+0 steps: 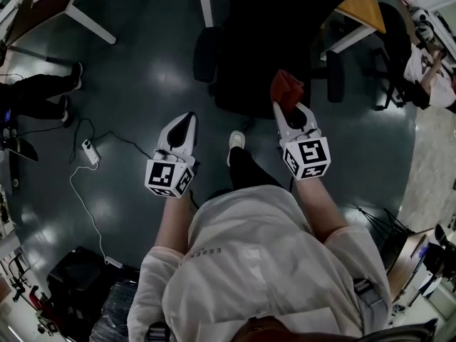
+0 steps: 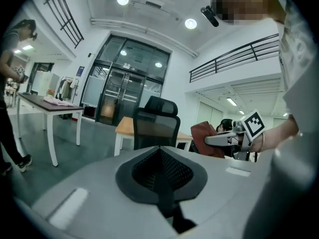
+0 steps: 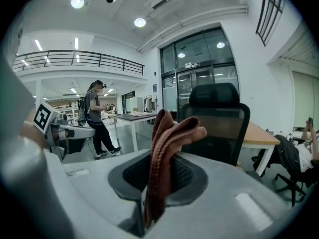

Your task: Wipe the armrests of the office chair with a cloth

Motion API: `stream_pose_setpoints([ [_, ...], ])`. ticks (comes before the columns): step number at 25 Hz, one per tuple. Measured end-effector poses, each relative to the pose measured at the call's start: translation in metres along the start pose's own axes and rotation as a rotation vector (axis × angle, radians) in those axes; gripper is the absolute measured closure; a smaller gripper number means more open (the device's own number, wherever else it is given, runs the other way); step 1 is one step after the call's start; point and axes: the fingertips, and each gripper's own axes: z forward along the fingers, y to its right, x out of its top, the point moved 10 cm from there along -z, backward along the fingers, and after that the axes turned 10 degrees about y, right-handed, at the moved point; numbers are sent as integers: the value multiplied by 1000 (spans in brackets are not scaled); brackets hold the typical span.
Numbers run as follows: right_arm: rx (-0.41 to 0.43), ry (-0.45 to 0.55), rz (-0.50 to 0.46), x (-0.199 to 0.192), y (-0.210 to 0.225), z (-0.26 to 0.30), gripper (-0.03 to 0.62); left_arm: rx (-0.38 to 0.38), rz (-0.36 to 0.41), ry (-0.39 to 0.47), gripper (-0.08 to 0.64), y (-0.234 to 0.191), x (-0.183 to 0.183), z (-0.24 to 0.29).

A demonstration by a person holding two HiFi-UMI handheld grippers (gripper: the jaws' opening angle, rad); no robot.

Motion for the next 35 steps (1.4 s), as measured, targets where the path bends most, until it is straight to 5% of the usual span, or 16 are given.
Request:
stream_pose_setpoints([
  [11,106,-142,-77,-18,27,195,545,43,-57,-136,543,-103,-38,87],
  [20,112,-291,-149,-66,25,306,545,-51,-156,-309,543,-162,-108,127],
  [27,119,-347,-265,-94,30,369,545,-94,-202,-374,543,-176,-149,140],
  [35,222,-409,-309,-106,12,394,545,-87,-263,-412,543,-173,-170,131],
])
